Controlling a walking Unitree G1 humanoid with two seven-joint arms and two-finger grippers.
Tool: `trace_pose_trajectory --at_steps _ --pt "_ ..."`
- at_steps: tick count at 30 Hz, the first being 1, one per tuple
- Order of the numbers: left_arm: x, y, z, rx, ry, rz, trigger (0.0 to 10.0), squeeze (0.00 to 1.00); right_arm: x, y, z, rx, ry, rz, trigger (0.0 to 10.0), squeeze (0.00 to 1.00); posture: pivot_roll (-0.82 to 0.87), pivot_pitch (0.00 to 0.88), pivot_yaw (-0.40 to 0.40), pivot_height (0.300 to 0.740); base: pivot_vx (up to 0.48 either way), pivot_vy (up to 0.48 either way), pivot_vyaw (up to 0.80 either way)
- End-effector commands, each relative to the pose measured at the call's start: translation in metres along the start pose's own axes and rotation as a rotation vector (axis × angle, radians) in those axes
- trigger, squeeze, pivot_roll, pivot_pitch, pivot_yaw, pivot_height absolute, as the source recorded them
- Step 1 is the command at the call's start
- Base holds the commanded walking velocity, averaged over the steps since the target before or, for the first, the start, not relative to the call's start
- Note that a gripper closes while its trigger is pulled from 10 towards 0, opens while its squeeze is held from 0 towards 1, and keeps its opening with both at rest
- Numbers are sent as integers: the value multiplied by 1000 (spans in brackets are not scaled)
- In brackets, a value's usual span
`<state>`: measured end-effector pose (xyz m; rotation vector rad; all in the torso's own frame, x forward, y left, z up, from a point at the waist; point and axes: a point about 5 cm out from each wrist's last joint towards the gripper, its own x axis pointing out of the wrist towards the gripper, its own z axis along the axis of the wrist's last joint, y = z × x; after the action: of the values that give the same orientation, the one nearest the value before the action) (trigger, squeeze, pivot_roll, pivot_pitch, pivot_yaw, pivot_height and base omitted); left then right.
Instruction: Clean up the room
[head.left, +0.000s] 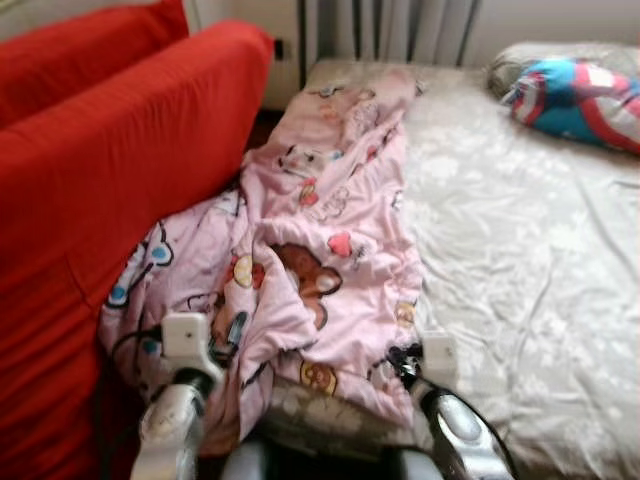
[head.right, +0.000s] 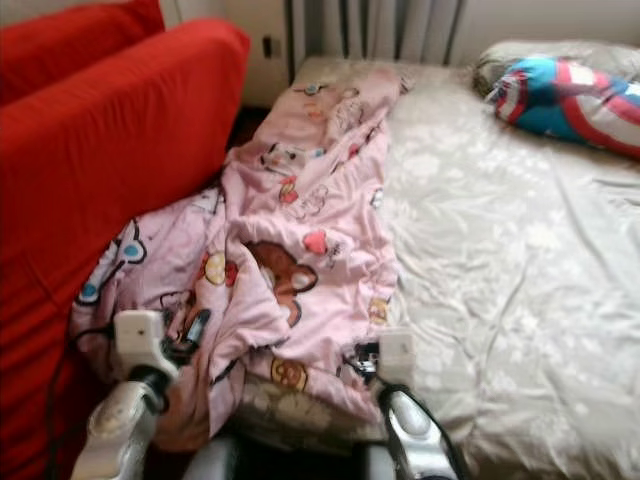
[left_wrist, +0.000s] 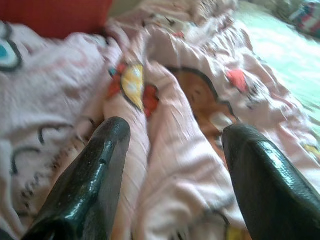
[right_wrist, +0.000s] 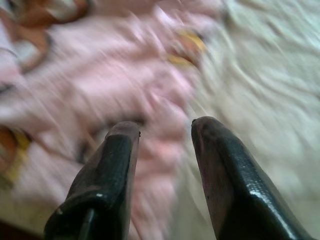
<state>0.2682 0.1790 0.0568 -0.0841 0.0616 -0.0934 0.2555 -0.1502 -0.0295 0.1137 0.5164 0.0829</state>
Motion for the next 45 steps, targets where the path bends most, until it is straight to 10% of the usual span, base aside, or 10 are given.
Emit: trace_pose_trajectory --at_steps 1,3,15,16,45 --pt "-2 6 0 11 14 8 10000 0 3 6 -1 28 26 13 10000 839 -2 81 -21 631 0 0 0" --pt "1 8 3 11 8 8 10000 0 3 6 -4 49 45 11 10000 1000 4 83 -20 631 0 0 0" --pt "1 9 11 -21 -14 16 10000 0 7 9 -5 71 93 -8 10000 1000 38 125 -17 631 0 0 0" --pt "-2 10 12 -22 -17 17 10000 0 8 10 -3 82 84 -16 10000 0 50 143 -16 631 0 0 0" --pt "-55 8 17 -29 51 56 10000 0 12 4 11 195 15 -59 10000 0 110 323 -12 631 0 0 0"
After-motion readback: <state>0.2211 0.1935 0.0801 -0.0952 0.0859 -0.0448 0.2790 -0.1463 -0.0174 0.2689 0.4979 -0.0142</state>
